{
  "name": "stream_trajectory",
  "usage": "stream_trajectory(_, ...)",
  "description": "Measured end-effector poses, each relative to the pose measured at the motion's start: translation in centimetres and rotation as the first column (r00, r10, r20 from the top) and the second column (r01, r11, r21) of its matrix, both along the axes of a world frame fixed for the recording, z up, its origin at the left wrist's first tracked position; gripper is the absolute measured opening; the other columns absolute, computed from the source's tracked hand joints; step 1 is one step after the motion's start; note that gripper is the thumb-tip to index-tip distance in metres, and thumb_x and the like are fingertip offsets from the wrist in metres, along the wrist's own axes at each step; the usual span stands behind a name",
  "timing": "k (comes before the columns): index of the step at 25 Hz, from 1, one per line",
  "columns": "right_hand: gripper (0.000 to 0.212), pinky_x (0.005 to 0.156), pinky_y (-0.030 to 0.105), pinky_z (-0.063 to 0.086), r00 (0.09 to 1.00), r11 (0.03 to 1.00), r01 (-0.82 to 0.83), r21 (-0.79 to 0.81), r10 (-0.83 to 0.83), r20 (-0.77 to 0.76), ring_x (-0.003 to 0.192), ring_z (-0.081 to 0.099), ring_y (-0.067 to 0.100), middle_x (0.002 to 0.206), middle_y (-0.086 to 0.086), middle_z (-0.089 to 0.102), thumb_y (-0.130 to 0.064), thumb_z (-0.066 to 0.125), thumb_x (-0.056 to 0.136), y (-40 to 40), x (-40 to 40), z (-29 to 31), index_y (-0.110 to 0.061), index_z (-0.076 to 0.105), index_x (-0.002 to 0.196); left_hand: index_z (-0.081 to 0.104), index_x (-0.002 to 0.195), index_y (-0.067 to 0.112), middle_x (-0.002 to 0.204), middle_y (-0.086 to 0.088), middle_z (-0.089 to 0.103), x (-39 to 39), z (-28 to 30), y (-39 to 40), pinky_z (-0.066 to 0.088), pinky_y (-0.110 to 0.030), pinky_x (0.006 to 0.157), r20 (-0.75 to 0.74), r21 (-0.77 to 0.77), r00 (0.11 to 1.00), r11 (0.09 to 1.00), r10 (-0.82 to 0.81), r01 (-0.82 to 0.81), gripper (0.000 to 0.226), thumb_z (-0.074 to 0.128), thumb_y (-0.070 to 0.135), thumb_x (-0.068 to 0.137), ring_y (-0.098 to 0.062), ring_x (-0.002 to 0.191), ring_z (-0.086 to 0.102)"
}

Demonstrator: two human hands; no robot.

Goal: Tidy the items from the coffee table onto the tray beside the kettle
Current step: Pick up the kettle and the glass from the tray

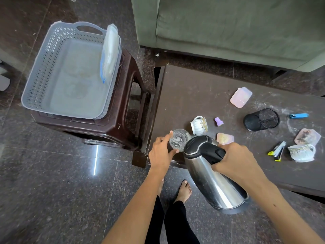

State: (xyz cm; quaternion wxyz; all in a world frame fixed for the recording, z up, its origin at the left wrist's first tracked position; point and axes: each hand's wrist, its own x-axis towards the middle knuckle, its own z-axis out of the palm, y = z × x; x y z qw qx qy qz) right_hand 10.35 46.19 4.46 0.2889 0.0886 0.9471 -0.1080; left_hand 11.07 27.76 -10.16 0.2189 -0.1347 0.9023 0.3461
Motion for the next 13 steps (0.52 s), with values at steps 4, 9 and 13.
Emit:
stream_trajectory(4, 0.016, 0.045, 0.023, 0.032, 1.000, 1.000, 0.019, -0.001, -0.019, 0.010, 0.057, 0.053, 0.029, 0.056, 0.006, 0.051, -0.016, 0.065, 0.056, -0.19, -0.16, 0.22, -0.013, 0.052, 0.064, 0.035, 0.138, 0.041, 0.128, -0.001, 0.053, 0.01, 0.01, -0.03, 0.049, -0.041, 0.087, 0.001, 0.005, 1.000, 1.000, 0.003, -0.003, 0.071, 0.073, 0.034, 0.079, -0.021, 0.118, 0.052)
stream_trajectory(9, 0.017, 0.044, 0.023, 0.031, 0.999, 0.999, 0.033, -0.001, -0.033, 0.009, 0.054, 0.050, 0.029, 0.057, 0.006, 0.050, -0.015, 0.066, 0.056, -0.51, -0.33, 0.38, -0.013, 0.050, 0.062, 0.035, 0.139, 0.040, 0.127, -0.001, 0.053, 0.00, 0.16, -0.04, 0.049, -0.042, 0.087, -0.004, -0.003, 1.000, 1.000, 0.001, -0.001, 0.071, 0.073, 0.034, 0.079, -0.021, 0.117, 0.053)
stream_trajectory(13, 0.018, 0.045, 0.023, 0.031, 0.999, 0.999, 0.044, -0.003, -0.044, 0.017, 0.054, 0.048, 0.029, 0.057, 0.006, 0.048, -0.015, 0.066, 0.057, -0.54, -0.44, 0.52, -0.013, 0.049, 0.062, 0.035, 0.139, 0.040, 0.127, -0.001, 0.053, -0.04, 0.13, -0.03, 0.050, -0.041, 0.086, 0.001, -0.008, 1.000, 1.000, -0.006, 0.006, 0.072, 0.073, 0.035, 0.078, -0.021, 0.116, 0.053)
